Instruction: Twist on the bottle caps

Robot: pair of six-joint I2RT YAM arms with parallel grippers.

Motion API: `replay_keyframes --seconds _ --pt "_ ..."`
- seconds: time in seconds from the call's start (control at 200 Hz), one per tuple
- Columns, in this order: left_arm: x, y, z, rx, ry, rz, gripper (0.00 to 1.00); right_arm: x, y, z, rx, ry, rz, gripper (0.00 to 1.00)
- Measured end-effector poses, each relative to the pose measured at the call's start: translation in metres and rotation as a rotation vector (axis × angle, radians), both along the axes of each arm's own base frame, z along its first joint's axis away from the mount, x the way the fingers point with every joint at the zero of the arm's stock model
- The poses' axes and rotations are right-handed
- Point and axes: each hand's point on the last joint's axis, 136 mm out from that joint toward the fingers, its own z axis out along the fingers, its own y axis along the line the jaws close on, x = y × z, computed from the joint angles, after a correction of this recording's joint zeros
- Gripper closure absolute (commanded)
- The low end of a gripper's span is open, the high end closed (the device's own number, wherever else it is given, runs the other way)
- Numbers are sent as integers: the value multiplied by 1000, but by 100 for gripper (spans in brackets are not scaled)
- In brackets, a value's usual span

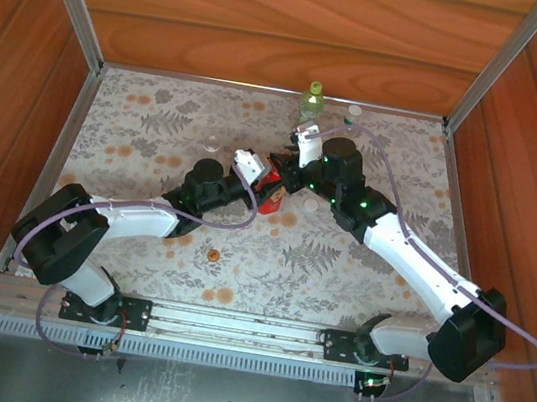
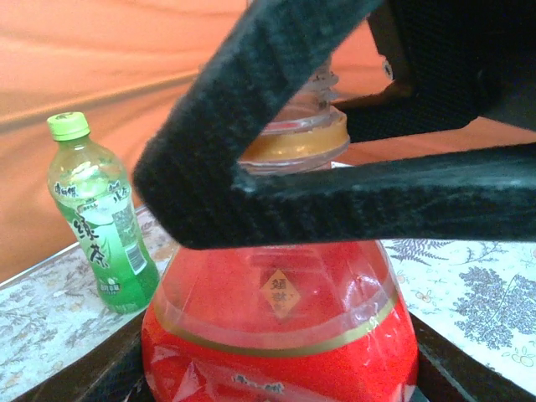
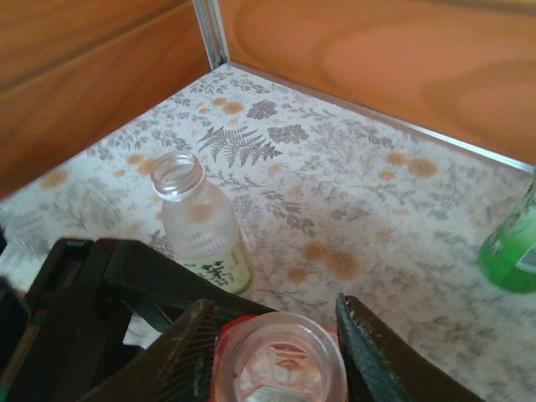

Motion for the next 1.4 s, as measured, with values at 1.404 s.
replay_keyframes --seconds 1.404 --pt "-5 103 14 -74 -17 259 41 -164 74 -239 -525 72 771 34"
